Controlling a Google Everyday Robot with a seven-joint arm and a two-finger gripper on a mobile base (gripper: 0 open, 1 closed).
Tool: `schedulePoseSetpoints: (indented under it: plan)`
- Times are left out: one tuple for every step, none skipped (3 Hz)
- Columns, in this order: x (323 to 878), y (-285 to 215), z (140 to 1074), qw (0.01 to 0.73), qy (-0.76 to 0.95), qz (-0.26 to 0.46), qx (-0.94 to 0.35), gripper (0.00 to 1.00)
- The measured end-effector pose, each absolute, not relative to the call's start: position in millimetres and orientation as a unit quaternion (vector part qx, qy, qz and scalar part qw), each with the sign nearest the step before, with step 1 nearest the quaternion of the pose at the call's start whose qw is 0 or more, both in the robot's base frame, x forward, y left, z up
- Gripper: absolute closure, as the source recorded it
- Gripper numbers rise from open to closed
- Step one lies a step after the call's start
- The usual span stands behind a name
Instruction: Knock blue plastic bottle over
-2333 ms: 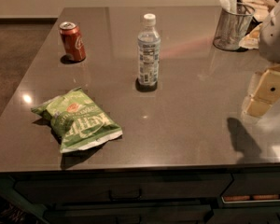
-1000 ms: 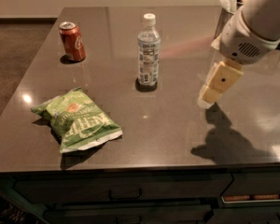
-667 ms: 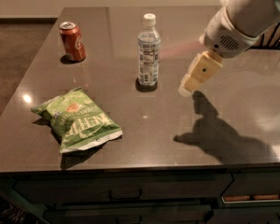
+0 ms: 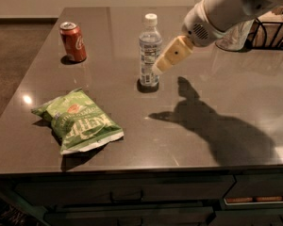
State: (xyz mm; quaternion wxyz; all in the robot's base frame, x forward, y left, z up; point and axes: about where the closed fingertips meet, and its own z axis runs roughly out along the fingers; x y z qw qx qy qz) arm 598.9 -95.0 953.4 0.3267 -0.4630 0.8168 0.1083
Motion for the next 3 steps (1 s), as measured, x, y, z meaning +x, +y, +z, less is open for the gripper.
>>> schedulePoseSetpoints:
  plan:
    - [624, -75, 949, 0.355, 0.819, 0.126, -0.433, 0.00]
    - [633, -53, 946, 0.373, 0.812, 0.146, -0.425, 0.00]
    - [638, -36, 941, 0.380, 0.808, 0.167, -0.418, 0.00]
